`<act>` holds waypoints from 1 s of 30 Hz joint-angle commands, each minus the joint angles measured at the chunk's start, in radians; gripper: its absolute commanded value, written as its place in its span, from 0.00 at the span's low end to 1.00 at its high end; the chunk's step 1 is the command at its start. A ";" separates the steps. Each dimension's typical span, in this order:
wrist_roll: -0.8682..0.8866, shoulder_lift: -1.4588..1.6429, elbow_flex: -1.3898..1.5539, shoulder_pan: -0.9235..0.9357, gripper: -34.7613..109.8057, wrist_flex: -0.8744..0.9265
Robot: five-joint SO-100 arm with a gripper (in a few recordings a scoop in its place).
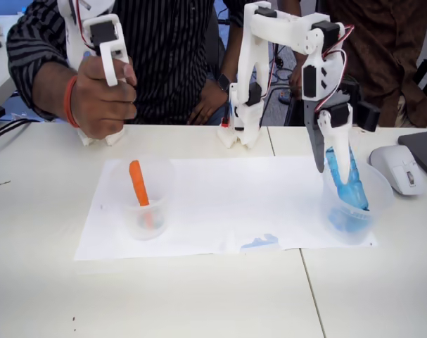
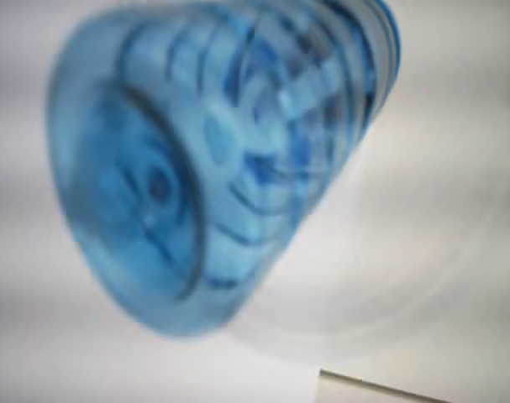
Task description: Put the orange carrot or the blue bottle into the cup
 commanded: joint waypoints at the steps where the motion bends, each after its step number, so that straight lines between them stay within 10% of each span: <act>1: 0.005 0.153 -0.123 0.008 0.48 0.011; 30: 0.018 0.532 -0.121 0.092 0.48 0.268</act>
